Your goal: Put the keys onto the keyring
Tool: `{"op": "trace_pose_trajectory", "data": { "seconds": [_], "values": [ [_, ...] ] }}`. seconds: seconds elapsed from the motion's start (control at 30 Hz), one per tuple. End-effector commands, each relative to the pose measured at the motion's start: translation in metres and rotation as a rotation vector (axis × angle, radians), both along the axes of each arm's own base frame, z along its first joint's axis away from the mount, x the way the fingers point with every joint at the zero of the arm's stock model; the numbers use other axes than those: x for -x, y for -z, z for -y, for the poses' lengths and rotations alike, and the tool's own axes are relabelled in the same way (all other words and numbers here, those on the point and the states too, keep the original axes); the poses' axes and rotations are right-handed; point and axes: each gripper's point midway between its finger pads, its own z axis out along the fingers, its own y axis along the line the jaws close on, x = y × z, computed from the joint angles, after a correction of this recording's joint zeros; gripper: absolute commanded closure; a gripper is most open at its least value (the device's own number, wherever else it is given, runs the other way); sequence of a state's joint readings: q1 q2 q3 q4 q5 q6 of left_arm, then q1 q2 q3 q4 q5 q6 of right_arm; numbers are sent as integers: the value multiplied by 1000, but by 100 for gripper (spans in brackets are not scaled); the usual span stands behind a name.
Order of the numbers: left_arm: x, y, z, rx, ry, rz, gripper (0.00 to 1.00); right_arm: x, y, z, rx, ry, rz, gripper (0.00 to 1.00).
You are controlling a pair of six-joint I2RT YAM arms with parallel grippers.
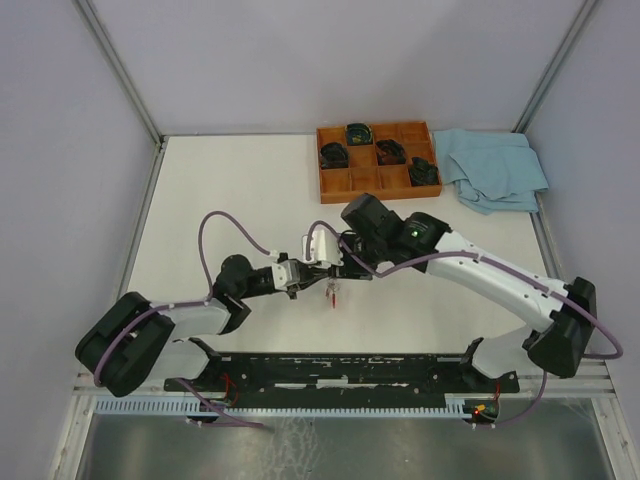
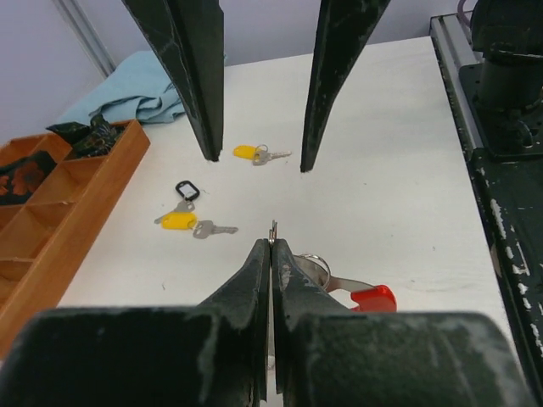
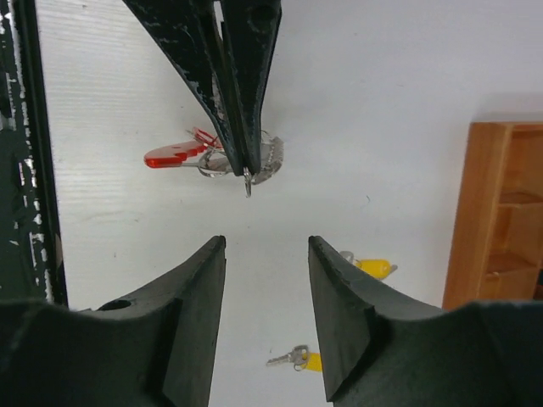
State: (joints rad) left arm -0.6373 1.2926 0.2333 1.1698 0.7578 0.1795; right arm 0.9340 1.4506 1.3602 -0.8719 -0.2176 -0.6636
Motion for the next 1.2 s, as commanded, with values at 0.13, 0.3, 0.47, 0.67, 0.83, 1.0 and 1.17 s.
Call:
{"op": "trace_pose_trajectory", "data": {
  "seconds": [0.13, 0.3, 0.47, 0.67, 0.83, 1.0, 1.17],
  "values": [
    [-16, -28, 2, -57, -25, 307, 97, -39, -48, 22, -233, 328, 262, 33],
    [-15, -29, -1, -87, -23, 432, 97, -54, -50, 43, -326, 518, 246, 27],
    [-17, -29, -7, -102, -53, 495, 97, -79, -36, 63, -443, 752, 92, 0],
    [-26, -25, -19, -135, -148, 535, 97, -104, -1, 85, -532, 965, 6, 0],
    [-31, -23, -20, -137, -169, 522, 97, -119, 32, 101, -472, 1124, -40, 0],
    [-38, -23, -18, -119, -187, 483, 97, -137, 62, 113, -476, 1243, -112, 3],
    [-41, -22, -19, -126, -201, 476, 97, -154, 96, 113, -456, 1277, -211, 12]
  ]
}}
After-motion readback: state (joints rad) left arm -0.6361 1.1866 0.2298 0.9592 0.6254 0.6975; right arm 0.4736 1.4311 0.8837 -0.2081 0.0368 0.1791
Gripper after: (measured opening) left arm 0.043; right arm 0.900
